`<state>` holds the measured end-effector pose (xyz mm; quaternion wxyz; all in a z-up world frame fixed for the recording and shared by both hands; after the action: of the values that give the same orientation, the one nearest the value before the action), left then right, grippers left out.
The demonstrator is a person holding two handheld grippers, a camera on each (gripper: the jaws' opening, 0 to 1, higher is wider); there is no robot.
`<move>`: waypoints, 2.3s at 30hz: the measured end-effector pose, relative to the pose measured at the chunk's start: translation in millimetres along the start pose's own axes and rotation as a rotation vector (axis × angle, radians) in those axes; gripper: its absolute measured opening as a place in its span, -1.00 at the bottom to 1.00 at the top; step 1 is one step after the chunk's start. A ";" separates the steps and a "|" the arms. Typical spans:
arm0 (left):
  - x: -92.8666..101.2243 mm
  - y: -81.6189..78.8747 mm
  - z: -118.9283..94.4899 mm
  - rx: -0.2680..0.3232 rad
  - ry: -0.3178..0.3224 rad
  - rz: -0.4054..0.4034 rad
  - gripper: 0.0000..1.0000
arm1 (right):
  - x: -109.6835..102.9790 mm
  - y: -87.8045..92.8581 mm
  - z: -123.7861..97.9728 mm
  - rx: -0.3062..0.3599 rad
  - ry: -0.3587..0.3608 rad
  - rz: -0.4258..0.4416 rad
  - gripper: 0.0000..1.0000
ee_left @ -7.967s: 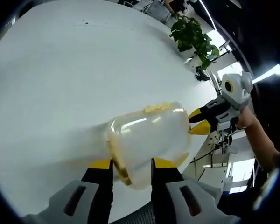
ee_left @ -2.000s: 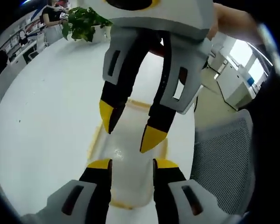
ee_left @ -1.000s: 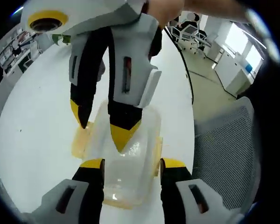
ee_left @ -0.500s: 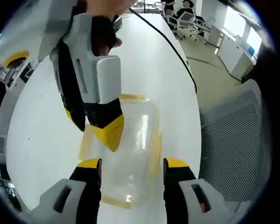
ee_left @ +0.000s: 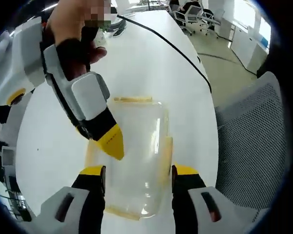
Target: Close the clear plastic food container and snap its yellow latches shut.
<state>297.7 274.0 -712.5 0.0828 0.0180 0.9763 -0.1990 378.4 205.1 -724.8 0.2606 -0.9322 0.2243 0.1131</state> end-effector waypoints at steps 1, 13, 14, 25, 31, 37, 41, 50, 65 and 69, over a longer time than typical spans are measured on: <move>0.0 -0.2 0.7 -0.001 -0.002 0.005 0.10 | -0.7 0.1 0.0 -0.007 -0.006 0.001 -0.16; 2.3 1.3 4.8 0.042 -0.050 0.031 0.17 | -0.1 -1.3 2.2 -0.044 -0.046 -0.024 -0.17; 2.3 1.4 4.9 0.043 -0.050 0.032 0.17 | 0.0 -1.3 2.3 -0.045 -0.048 -0.022 -0.17; 4.7 1.6 7.1 0.043 -0.065 0.033 0.16 | -1.3 -0.4 2.9 -0.054 -0.054 -0.043 -0.19; 5.3 2.8 7.8 0.056 -0.082 0.032 0.15 | -2.1 -1.5 3.3 -0.071 -0.055 -0.044 -0.20; 5.1 2.4 7.3 0.048 -0.087 0.029 0.13 | -1.8 -3.3 3.9 -0.093 -0.053 -0.045 -0.21; 5.2 3.0 6.6 0.057 -0.088 0.028 0.12 | -3.0 -3.1 3.3 -0.096 -0.059 -0.039 -0.22; 6.5 2.7 6.6 0.047 -0.098 0.044 0.09 | -3.0 -2.1 4.3 -0.114 -0.070 -0.034 -0.24; 10.9 5.3 7.8 0.028 -0.109 0.066 0.09 | -7.2 -10.7 3.8 -0.184 -0.125 -0.013 -0.29; 11.5 4.6 8.9 0.026 -0.118 0.064 0.10 | -8.2 -10.1 4.9 -0.183 -0.127 -0.011 -0.29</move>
<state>288.0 274.8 -724.4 0.1464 0.0387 0.9660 -0.2094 375.6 218.3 -721.8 0.1886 -0.9443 0.1907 0.1907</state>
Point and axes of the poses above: the point that each gripper's makers call its tool centre point, and the gripper's own axes: z roughly forward along the fingers, x roughly to its right, y roughly out of its underside, the point moved 7 cm from there along -z, roughly backward along the fingers, and after that the axes turned 3 degrees about y, right-handed, at the moved point
